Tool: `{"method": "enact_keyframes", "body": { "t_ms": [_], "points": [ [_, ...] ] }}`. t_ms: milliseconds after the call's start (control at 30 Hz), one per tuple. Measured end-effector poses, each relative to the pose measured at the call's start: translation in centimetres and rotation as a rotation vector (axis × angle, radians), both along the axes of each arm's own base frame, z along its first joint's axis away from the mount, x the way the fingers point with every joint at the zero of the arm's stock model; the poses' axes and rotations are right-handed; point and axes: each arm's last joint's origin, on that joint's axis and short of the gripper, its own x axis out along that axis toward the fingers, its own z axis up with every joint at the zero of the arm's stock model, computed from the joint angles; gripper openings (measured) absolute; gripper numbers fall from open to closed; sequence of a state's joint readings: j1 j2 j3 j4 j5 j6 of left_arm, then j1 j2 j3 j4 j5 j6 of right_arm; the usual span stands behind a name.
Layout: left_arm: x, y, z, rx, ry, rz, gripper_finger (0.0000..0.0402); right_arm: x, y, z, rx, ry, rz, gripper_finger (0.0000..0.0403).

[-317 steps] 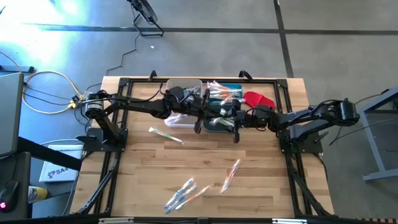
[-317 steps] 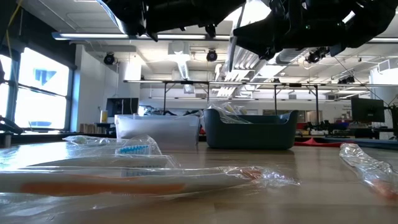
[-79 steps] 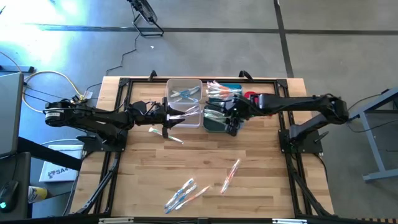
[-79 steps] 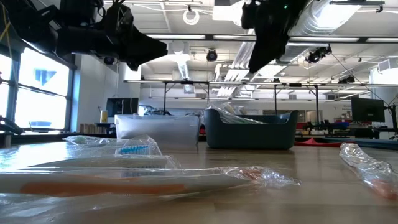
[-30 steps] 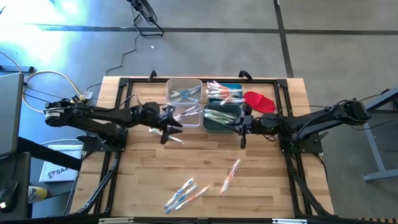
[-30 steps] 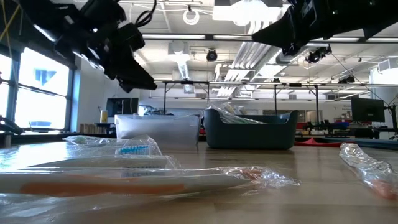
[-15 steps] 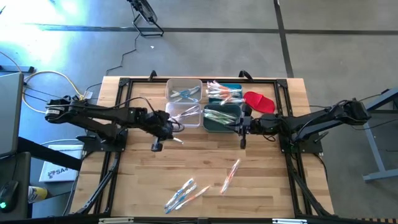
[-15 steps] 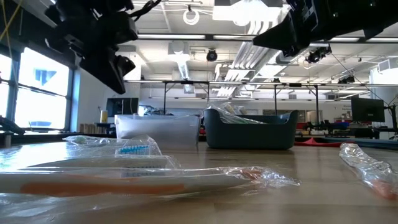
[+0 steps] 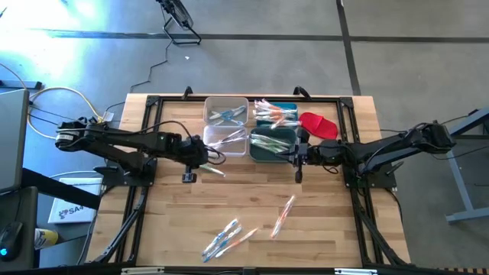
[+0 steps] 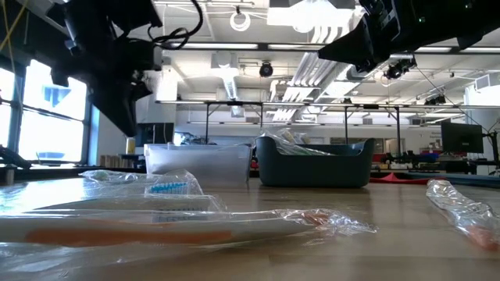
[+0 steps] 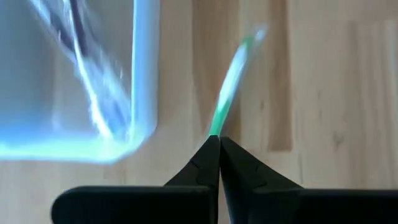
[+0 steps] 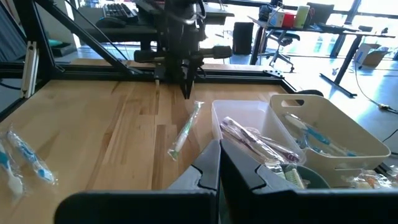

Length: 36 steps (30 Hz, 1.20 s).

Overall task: Pick & Place Toothbrushes
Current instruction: Put the green toothbrush into the green bin

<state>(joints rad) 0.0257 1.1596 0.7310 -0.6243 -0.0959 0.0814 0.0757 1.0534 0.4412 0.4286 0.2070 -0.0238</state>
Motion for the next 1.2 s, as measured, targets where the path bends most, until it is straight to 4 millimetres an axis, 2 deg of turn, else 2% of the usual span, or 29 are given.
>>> {"method": "enact_keyframes", "body": {
  "t_ms": [300, 600, 733, 1067, 1200],
  "points": [
    [-0.5, 0.1, -0.4, 0.027, 0.070, 0.027, 0.0019, 0.0, 0.0, 0.0, 0.000, 0.000, 0.000, 0.0002],
    [-0.6, 0.2, -0.4, 0.057, 0.074, 0.044, 0.0117, 0.0, 0.0, 0.0, 0.000, -0.001, 0.000, 0.0002],
    [-0.9, 0.2, -0.6, 0.045, 0.100, 0.067, 0.0145, 0.0, 0.0, 0.0, 0.000, -0.001, 0.000, 0.0002],
    [-2.0, 0.2, -3.8, 0.021, 0.133, 0.117, 0.0150, 0.0, 0.0, 0.0, 0.000, -0.001, 0.000, 0.0002],
    [-2.3, 0.2, -4.3, 0.002, 0.138, 0.158, 0.0150, 0.0, 0.0, 0.0, 0.000, -0.001, 0.000, 0.0002]
  ]
}}
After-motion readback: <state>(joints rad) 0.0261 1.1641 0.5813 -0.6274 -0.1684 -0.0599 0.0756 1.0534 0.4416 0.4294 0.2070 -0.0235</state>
